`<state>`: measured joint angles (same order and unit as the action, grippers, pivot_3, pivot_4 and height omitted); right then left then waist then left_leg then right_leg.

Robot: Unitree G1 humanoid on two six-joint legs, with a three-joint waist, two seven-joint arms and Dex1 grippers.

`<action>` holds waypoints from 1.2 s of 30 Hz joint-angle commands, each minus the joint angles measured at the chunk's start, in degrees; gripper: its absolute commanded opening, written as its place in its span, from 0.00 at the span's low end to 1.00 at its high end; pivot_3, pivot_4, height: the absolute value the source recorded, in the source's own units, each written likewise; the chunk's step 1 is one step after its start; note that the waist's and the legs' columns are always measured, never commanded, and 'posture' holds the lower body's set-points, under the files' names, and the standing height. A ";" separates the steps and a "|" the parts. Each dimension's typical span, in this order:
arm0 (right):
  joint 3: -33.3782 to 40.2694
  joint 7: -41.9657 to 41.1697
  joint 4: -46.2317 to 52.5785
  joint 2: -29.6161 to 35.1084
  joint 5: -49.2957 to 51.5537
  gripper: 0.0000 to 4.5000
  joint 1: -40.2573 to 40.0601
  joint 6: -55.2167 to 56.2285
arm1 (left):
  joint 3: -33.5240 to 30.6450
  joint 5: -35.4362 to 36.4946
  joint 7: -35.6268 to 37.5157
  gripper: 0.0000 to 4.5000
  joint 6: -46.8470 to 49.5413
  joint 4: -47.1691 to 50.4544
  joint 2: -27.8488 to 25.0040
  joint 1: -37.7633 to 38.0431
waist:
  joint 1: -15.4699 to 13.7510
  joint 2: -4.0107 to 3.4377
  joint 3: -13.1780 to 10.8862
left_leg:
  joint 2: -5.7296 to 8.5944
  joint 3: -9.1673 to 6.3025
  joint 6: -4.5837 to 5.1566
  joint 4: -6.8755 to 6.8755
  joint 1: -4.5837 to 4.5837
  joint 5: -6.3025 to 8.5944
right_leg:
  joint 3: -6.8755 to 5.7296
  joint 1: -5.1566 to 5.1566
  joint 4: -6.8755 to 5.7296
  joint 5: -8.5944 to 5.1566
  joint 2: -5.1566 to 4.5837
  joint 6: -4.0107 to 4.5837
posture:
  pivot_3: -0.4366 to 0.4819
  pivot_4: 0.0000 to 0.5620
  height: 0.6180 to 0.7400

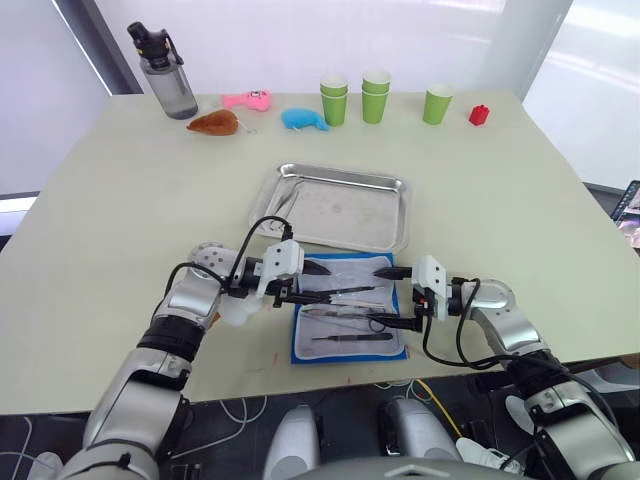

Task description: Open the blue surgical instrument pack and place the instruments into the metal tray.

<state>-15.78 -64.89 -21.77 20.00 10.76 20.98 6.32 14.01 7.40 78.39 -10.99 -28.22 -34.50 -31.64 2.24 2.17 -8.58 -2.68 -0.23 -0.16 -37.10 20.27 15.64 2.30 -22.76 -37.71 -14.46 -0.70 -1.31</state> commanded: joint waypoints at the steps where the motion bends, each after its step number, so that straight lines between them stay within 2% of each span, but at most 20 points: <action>1: -3.15 1.87 -5.92 1.91 -5.74 1.00 -3.70 -4.14 | 0.55 -2.19 0.11 0.55 -1.13 -2.04 -0.36 -0.87 | 0.00 -0.01 0.02 | 0.00 0.00 0.00 0.00 0.00 0.00 | -0.02 0.00 0.00 0.00 0.00 0.00 | 0.48 0.27 0.95; 8: -3.28 1.97 -6.16 1.75 -5.87 1.00 -3.29 -4.03 | 0.34 -2.92 -0.04 0.55 -2.67 -4.29 0.05 -1.92 | -0.01 0.03 0.10 | 0.00 0.00 0.00 0.00 0.00 0.00 | -0.03 0.01 0.00 0.00 0.00 0.00 | 0.48 0.27 0.95; 11: -3.45 2.05 -6.22 1.48 -5.94 1.00 -3.15 -3.94 | 0.94 -2.34 2.33 0.55 -2.79 -3.90 -0.17 -1.69 | 0.00 0.03 0.11 | 0.00 -0.02 0.00 -0.01 0.00 0.00 | -0.03 0.01 -0.01 0.00 0.00 0.00 | 0.48 0.27 0.95; 18: -3.62 2.12 -5.92 1.44 -5.95 1.00 -3.40 -3.86 | 1.60 -2.19 4.66 0.55 0.95 -1.63 -0.95 0.05 | 0.08 0.02 0.14 | 0.00 0.01 0.00 0.00 -0.01 0.00 | -0.02 0.01 0.00 0.00 0.00 0.00 | 0.48 0.27 0.95; 21: -3.59 2.11 -5.76 1.57 -5.92 1.00 -3.54 -3.91 | 1.68 -2.41 4.81 0.37 2.00 -1.01 -1.07 0.47 | 0.09 -0.01 0.16 | -0.01 0.01 0.00 0.00 -0.01 0.00 | -0.01 0.01 0.00 0.00 0.00 0.00 | 0.48 0.27 0.95; 24: -3.60 2.15 -5.52 1.65 -5.91 1.00 -3.80 -3.91 | 1.65 -2.73 4.48 0.05 2.71 -0.42 -0.96 0.75 | 0.07 -0.04 0.17 | -0.02 -0.01 0.00 0.00 -0.01 0.00 | -0.01 0.01 0.00 0.00 0.00 0.00 | 0.48 0.27 0.95; 25: -3.59 2.14 -5.52 1.69 -5.91 1.00 -3.86 -3.88 | 1.88 -3.36 3.99 0.01 2.95 -0.25 -1.00 0.71 | 0.06 -0.05 0.18 | -0.03 -0.01 0.00 0.01 -0.01 0.00 | -0.01 0.01 0.00 0.00 0.00 0.00 | 0.48 0.27 0.95; 36: -3.57 2.35 -4.90 1.79 -5.77 1.00 -4.44 -4.11 | 1.74 -4.68 1.45 0.01 10.49 7.32 -2.80 1.13 | 0.06 -0.12 0.21 | -0.04 -0.03 0.00 0.03 0.00 0.00 | 0.00 0.00 0.02 -0.01 -0.01 0.00 | 0.48 0.27 0.95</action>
<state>-15.96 -64.38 -21.24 20.09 10.76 20.57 6.26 14.60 4.74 80.59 -2.98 -22.61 -35.76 -31.34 2.31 2.05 -8.37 -2.72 -0.27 -0.15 -37.07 20.27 15.64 2.30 -22.75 -37.68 -14.47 -0.71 -1.30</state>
